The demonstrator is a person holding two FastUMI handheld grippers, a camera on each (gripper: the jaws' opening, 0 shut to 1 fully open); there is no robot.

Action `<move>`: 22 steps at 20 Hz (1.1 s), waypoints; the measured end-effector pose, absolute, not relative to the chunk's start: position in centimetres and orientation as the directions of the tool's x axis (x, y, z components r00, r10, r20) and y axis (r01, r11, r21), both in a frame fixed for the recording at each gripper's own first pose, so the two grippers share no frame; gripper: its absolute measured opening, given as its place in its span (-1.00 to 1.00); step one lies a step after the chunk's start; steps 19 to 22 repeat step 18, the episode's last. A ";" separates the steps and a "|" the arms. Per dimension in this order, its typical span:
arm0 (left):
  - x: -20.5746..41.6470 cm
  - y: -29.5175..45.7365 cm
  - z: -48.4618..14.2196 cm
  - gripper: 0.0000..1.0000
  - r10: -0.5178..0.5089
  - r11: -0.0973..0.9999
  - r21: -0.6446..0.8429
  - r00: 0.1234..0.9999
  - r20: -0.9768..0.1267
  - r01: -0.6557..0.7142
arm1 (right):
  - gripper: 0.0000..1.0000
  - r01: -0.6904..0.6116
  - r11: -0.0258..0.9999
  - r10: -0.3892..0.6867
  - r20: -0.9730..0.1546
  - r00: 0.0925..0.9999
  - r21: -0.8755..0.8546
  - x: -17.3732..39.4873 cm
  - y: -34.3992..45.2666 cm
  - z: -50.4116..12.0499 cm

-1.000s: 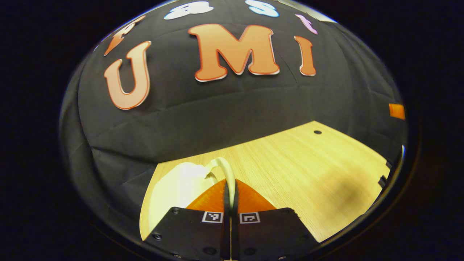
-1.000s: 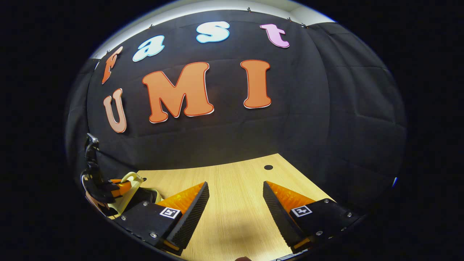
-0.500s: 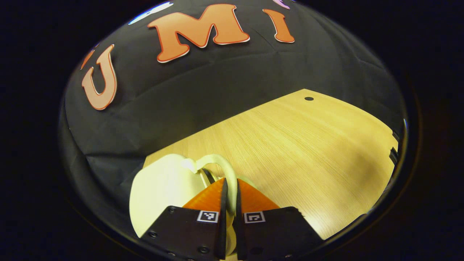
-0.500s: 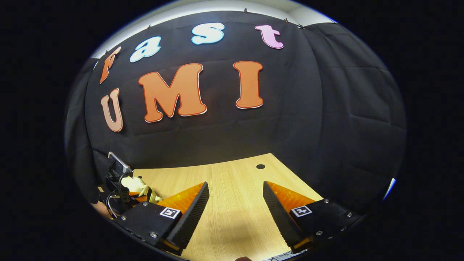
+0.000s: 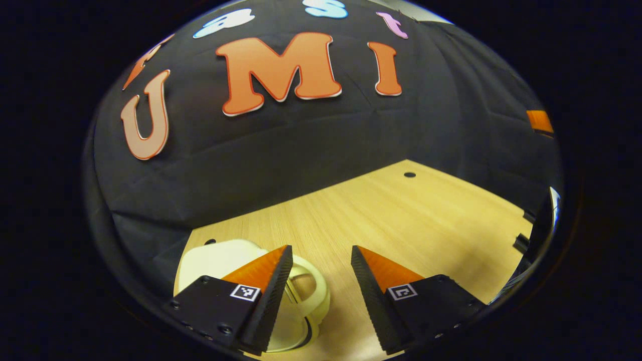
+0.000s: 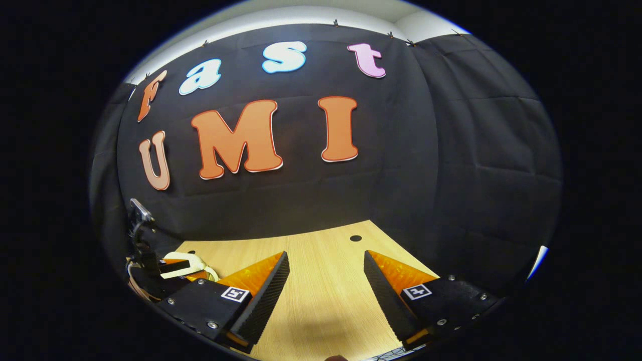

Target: First open the suitcase, pack the skin care products into it, and then close the suitcase.

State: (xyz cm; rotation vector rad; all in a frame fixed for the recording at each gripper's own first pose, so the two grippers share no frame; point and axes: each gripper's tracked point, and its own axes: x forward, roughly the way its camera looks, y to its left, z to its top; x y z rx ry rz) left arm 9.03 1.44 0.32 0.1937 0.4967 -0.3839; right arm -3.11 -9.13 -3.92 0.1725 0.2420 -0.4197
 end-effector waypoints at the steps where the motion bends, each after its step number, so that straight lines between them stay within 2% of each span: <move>1: 8.9 1.5 2.2 0.63 -0.315 0.917 0.076 0.827 -0.466 0.391 | 0.92 0.420 0.901 -0.384 -0.250 0.889 0.107 -3.1 -8.9 -3.4; 2: 9.1 1.7 3.6 0.72 -0.317 0.924 0.060 0.842 -0.437 0.378 | 0.91 0.417 0.903 -0.387 -0.230 0.893 0.101 -3.0 -8.6 -2.7; 3: 9.1 1.9 5.1 0.92 -0.316 0.930 0.047 0.856 -0.409 0.365 | 0.91 0.403 0.910 -0.376 -0.211 0.902 0.100 -2.8 -8.1 -2.1; 4: 8.8 2.0 6.3 0.96 -0.310 0.935 0.041 0.870 -0.383 0.351 | 0.91 0.393 0.914 -0.369 -0.192 0.909 0.103 -2.5 -7.4 -1.5; 9: 7.2 2.4 12.8 0.98 -0.297 0.950 0.012 0.914 -0.276 0.313 | 0.91 0.344 0.934 -0.337 -0.082 0.938 0.091 -1.1 -4.9 1.5; 13: 5.3 3.5 18.7 0.98 -0.205 0.978 0.019 0.971 -0.122 0.209 | 0.91 0.287 0.956 -0.284 -0.048 0.958 0.060 0.0 -2.8 1.9; 18: 1.9 1.4 19.6 1.00 -0.173 0.984 0.031 0.985 -0.008 0.173 | 0.92 0.210 0.976 -0.208 -0.033 0.978 0.052 0.6 -0.7 1.4; 22: 1.9 1.4 19.6 1.00 -0.173 0.984 0.031 0.985 -0.008 0.173 | 0.92 0.210 0.976 -0.208 -0.033 0.978 0.052 0.6 -0.7 1.4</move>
